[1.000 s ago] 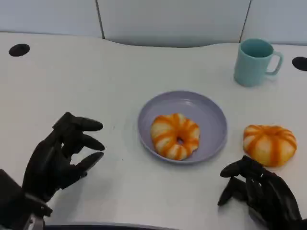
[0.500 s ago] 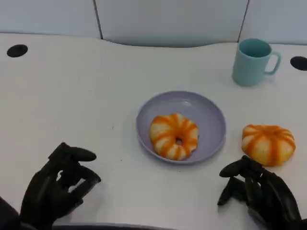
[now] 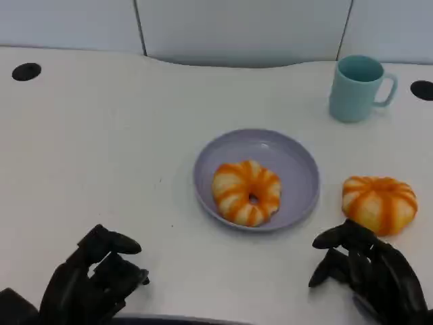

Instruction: Grasp the bread from the table and place it into the plate.

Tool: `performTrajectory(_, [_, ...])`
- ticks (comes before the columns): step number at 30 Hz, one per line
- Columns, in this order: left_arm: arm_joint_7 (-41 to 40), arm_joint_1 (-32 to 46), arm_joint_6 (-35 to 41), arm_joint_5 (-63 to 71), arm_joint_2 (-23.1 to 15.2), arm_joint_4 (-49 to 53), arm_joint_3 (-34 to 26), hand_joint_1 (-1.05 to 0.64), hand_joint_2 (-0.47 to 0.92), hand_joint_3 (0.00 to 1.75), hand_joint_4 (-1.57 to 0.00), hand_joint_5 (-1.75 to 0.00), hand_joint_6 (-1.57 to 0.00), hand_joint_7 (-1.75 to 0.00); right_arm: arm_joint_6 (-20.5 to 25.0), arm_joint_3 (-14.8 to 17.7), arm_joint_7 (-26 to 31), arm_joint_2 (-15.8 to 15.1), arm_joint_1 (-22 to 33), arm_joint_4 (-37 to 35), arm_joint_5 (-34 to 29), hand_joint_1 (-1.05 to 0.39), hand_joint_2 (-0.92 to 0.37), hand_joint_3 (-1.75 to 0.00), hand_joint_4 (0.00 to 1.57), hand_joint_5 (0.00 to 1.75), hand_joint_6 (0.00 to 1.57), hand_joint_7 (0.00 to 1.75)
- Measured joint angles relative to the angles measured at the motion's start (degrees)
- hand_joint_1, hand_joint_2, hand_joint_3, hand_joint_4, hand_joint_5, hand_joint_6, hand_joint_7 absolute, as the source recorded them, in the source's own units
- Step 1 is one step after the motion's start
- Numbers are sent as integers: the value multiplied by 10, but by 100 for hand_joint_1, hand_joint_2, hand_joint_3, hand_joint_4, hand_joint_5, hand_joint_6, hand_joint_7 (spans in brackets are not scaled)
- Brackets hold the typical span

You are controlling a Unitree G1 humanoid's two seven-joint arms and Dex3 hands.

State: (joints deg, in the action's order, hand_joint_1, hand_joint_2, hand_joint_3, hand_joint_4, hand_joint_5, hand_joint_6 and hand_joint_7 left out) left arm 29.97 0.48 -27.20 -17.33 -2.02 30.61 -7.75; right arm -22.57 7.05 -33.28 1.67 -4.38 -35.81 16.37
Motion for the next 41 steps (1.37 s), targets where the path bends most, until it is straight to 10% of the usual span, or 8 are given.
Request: performTrajectory(41, [0,-39,-28,-10,11,46,-21,-49,92,6,-32,-175,-24,-167,-34,21,-2,-10,-30,-57,0,-40,-92,-37,64,147,64,98])
